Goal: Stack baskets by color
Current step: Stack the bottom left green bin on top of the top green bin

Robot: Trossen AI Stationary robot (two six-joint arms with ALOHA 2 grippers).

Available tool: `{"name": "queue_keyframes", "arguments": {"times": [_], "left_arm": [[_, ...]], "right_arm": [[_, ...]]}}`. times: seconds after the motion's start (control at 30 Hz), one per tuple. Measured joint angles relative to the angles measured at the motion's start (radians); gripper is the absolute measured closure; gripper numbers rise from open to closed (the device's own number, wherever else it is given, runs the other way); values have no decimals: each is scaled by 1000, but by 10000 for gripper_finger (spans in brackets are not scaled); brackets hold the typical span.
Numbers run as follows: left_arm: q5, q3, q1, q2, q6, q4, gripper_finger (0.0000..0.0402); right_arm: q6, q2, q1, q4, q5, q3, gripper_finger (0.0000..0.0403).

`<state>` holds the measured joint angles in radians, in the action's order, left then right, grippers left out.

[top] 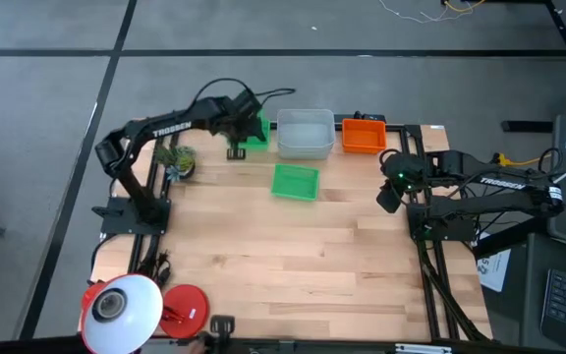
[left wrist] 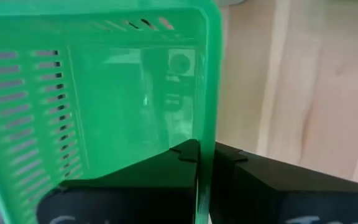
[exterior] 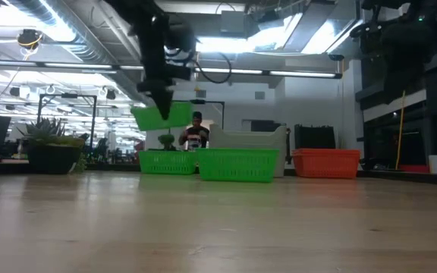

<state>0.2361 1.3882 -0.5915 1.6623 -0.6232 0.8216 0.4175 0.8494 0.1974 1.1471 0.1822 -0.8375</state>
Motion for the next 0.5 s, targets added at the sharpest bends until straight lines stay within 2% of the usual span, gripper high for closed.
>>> {"name": "queue_keyframes", "arguments": {"times": [0.17,0.5], "left_arm": [[-103,0,-44,46,-59,-67,401],[-60,-1,-53,161,-71,-92,401]], "right_arm": [[-8,0,0,-4,0,0,272],[-11,0,0,-4,-1,0,272]]}}
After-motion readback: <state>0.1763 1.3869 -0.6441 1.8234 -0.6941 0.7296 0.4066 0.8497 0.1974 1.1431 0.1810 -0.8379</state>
